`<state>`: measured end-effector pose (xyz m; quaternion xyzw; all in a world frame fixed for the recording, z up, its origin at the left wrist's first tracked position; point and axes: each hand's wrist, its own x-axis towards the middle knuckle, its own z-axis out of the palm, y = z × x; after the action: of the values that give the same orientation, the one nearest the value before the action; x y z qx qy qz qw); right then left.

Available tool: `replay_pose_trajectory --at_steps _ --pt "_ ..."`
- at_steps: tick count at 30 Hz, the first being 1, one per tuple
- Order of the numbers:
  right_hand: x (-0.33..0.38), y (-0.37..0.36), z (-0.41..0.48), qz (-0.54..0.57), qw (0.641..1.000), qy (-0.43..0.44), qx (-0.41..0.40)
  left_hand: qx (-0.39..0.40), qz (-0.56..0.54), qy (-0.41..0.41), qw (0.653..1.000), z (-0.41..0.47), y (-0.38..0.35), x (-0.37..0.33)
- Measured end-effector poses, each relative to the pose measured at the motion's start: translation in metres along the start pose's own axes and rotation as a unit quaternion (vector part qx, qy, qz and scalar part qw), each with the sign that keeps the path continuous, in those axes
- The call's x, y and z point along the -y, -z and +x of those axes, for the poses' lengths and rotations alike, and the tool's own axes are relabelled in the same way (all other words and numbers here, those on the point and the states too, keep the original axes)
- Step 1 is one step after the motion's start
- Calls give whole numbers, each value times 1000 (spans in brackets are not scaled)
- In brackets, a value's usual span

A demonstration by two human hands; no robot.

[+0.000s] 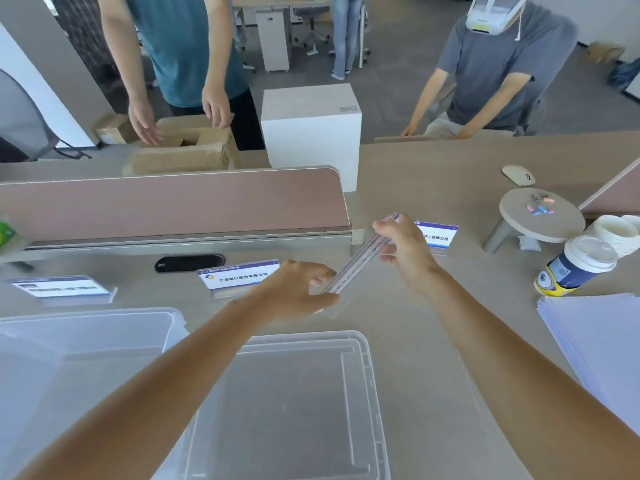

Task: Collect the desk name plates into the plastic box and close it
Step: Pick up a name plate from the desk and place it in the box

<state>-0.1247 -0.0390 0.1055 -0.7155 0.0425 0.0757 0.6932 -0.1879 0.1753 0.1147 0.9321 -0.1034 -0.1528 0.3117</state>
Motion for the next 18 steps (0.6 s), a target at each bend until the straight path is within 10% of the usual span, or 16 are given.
replay_pose_trajectory --at_steps 8,18 --pt "52 -163 -58 -57 992 90 67 156 -306 32 938 -90 55 121" --pt "90 -364 -129 -121 967 212 69 39 -406 -34 912 -211 120 228"
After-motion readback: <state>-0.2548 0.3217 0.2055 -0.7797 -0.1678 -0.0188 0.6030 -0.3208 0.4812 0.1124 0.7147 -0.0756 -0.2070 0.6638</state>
